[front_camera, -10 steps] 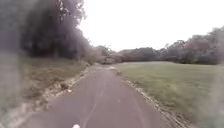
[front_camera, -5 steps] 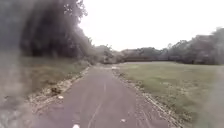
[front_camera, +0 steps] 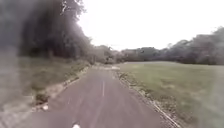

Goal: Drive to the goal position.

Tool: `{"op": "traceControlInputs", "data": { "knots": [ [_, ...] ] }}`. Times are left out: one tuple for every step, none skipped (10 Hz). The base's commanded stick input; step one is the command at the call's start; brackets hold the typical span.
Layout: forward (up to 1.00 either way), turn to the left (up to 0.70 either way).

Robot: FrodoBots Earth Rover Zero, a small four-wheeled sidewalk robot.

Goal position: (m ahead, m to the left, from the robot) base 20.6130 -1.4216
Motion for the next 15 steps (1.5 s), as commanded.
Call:
{"op": "traceControlInputs", "data": {
  "knots": [
    [0.85,0.32],
    [0.85,0.15],
    [0.85,0.05],
    [0.85,0.01],
    [0.85,0.01],
    [0.85,0.01],
    [0.85,0.01],
    [0.85,0.01],
    [0.85,0.01],
    [0.85,0.01],
    [0.85,0.08],
    [0.85,0.17],
    [0.85,0.12],
    [0.85,0.06],
    [0.85,0.01]
  ]
}}
